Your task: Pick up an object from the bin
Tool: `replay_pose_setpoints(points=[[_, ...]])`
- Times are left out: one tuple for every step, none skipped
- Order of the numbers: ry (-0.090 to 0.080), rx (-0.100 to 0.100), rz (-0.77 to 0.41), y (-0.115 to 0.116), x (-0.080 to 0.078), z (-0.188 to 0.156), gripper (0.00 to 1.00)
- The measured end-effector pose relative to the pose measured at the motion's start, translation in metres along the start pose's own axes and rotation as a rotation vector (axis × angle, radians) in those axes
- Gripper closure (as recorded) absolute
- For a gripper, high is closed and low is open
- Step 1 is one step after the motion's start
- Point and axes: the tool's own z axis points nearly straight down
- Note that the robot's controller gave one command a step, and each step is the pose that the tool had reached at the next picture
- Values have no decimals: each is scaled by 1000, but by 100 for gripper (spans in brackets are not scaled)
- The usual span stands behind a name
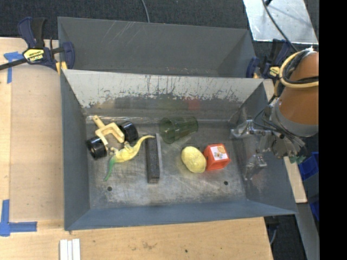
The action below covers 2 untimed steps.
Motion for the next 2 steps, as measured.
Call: replay_pose_setpoints(points=[[4,-1,-72,41,2,57,0],[-4,-1,8,41,-33,130,100]])
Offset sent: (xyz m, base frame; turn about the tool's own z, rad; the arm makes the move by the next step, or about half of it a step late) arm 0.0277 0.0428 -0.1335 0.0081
